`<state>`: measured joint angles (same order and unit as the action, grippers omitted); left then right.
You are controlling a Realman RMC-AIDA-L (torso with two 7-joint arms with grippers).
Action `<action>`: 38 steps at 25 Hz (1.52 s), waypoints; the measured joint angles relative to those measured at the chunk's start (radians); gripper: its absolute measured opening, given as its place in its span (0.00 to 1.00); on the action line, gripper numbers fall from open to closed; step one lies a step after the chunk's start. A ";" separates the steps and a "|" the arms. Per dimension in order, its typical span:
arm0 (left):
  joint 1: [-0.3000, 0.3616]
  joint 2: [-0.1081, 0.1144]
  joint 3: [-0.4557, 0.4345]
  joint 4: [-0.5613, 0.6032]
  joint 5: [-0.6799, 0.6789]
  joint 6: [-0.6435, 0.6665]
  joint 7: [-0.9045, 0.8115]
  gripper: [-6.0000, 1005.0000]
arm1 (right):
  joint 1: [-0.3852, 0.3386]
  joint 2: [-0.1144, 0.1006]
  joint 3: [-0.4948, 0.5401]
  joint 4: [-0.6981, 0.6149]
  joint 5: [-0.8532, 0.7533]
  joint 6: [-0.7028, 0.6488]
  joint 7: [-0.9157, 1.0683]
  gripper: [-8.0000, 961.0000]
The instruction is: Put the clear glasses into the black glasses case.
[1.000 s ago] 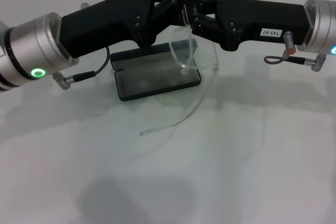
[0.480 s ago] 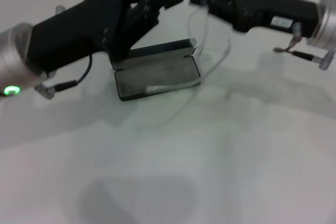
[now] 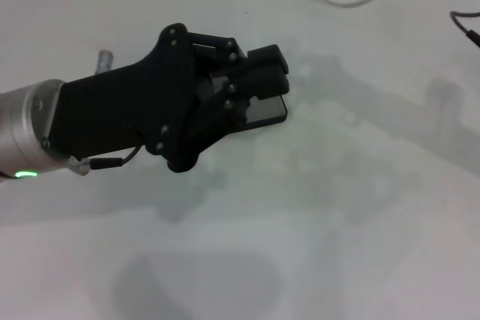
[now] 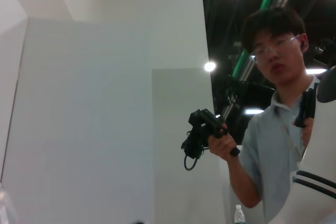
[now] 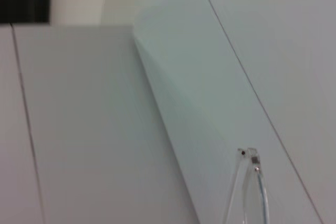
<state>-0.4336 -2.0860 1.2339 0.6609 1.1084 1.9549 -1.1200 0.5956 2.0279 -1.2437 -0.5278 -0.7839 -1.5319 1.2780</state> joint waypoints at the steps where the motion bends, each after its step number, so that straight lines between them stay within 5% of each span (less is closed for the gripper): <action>1: -0.004 -0.001 0.001 -0.002 0.004 -0.001 0.002 0.10 | 0.002 0.000 0.000 0.004 0.008 -0.014 -0.001 0.14; 8: -0.046 -0.003 0.003 -0.038 0.018 -0.012 0.003 0.10 | 0.032 0.000 -0.076 0.008 0.038 -0.040 -0.006 0.14; 18: -0.057 -0.006 0.000 -0.057 0.011 -0.028 -0.002 0.10 | 0.069 0.000 -0.344 0.012 0.213 0.001 -0.109 0.14; 38: -0.057 0.012 -0.007 0.041 0.027 -0.212 -0.274 0.10 | 0.081 0.000 -0.416 0.008 0.204 0.022 -0.107 0.14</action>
<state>-0.4905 -2.0742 1.2273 0.7015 1.1351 1.7432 -1.3942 0.6765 2.0278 -1.6594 -0.5193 -0.5799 -1.5097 1.1708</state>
